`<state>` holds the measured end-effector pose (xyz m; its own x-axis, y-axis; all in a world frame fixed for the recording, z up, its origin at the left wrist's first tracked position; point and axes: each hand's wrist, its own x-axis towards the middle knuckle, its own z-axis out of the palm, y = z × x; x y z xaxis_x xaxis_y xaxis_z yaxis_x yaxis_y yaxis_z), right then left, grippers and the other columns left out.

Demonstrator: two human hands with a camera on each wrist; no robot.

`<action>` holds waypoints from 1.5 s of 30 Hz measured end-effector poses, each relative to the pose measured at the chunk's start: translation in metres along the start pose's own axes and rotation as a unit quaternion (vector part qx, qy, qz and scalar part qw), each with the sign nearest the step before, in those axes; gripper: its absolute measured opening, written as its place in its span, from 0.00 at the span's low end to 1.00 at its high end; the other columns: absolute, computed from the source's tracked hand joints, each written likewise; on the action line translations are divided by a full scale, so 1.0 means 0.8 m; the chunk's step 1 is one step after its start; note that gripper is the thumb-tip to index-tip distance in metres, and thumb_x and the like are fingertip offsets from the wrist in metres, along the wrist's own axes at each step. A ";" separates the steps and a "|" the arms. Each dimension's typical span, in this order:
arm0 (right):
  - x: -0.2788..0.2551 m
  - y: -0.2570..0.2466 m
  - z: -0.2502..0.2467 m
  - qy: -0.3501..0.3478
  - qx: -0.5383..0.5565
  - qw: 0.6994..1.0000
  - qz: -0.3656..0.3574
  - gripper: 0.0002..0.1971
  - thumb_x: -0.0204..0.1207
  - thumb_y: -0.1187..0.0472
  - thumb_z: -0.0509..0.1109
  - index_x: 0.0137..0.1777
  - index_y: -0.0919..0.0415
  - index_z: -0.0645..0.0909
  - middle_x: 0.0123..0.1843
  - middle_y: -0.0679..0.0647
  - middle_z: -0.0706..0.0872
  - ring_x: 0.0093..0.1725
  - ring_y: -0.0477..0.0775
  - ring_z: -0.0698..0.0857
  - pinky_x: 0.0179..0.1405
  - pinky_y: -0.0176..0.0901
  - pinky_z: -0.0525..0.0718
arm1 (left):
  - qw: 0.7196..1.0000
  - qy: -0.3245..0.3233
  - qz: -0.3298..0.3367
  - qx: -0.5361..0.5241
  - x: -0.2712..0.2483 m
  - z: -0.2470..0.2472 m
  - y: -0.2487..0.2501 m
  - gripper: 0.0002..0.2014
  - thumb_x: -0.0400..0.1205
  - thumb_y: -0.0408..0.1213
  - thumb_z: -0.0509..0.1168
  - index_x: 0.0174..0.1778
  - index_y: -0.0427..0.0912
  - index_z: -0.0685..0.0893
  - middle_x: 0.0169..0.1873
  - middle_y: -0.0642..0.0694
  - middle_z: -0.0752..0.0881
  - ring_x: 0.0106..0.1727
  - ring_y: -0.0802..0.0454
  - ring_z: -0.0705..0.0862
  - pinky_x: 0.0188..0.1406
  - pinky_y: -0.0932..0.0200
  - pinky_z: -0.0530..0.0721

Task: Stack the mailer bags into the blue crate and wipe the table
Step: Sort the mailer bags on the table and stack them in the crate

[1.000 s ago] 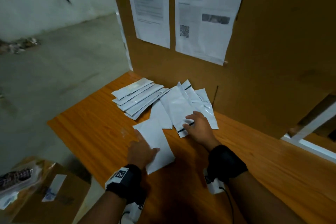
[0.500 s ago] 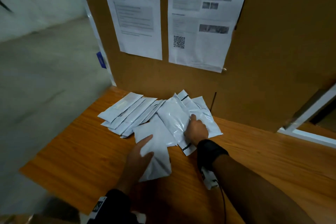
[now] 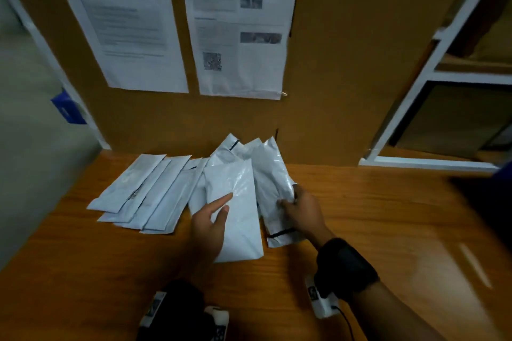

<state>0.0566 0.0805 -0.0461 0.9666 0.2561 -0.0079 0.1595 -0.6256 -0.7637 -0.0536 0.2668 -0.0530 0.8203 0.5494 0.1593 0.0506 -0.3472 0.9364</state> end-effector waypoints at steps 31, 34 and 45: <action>-0.410 0.417 -0.565 0.411 0.084 0.908 -0.025 0.35 0.78 0.69 0.73 0.83 0.60 0.63 0.76 0.32 0.65 0.72 0.16 0.62 0.66 0.12 0.62 | 0.949 -0.273 0.104 -0.120 -0.391 0.543 0.343 0.13 0.84 0.35 0.65 0.55 0.58 0.89 0.57 0.62 0.88 0.59 0.59 0.86 0.47 0.60 0.90; -0.405 0.439 -0.612 0.428 0.086 0.899 -0.033 0.35 0.77 0.64 0.72 0.83 0.58 0.65 0.78 0.37 0.69 0.72 0.18 0.65 0.66 0.14 0.64 | 0.943 -0.284 0.125 -0.122 -0.386 0.575 0.372 0.12 0.85 0.35 0.64 0.60 0.53 0.89 0.58 0.59 0.88 0.59 0.55 0.87 0.46 0.58 0.90; -0.308 0.493 -0.745 0.428 0.030 0.903 -0.014 0.30 0.78 0.60 0.73 0.79 0.49 0.71 0.68 0.20 0.69 0.67 0.31 0.73 0.65 0.37 0.77 | 0.925 -0.331 0.177 -0.065 -0.282 0.698 0.443 0.16 0.84 0.30 0.66 0.64 0.53 0.85 0.63 0.53 0.86 0.60 0.59 0.85 0.50 0.71 0.84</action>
<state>0.0007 -0.6685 0.0392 0.7679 -0.4084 0.4936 0.1992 -0.5801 -0.7898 0.0972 -0.4049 0.0686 0.9437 -0.1817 0.2766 -0.3208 -0.2976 0.8992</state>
